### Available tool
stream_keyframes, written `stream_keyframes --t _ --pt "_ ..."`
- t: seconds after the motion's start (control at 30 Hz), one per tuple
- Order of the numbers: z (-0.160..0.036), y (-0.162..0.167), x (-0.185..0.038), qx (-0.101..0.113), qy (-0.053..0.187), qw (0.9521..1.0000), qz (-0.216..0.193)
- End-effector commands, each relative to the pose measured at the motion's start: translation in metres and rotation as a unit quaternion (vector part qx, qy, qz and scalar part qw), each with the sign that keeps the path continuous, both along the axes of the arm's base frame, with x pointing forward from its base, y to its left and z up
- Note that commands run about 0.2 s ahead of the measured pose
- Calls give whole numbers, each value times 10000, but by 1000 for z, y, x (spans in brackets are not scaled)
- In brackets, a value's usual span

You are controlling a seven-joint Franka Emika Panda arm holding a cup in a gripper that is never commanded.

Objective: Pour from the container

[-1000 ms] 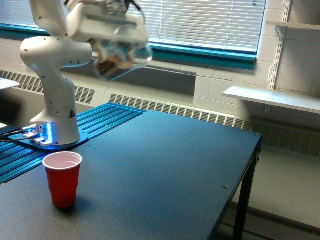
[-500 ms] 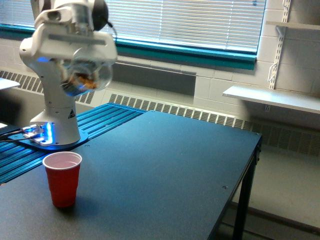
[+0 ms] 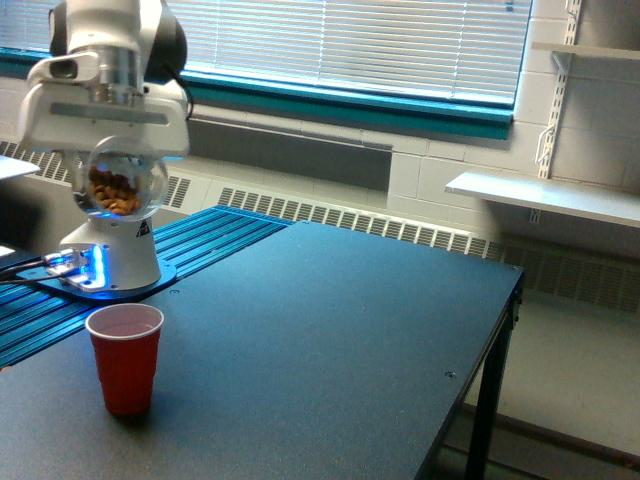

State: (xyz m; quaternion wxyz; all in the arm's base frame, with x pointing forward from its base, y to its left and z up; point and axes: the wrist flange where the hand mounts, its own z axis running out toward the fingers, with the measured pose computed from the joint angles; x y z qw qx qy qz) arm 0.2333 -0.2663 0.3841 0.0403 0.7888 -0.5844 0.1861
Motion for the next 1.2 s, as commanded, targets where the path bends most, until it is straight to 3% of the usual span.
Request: stream_keyframes --t 0.03,0.7,0.9,1.2 --pt "-9 0 -17 14 214 9998 -47" --pt "-36 19 -17 143 781 9968 120" --pt "-40 21 -13 81 1002 9948 164" --pt "-51 26 -11 127 1157 9931 152"
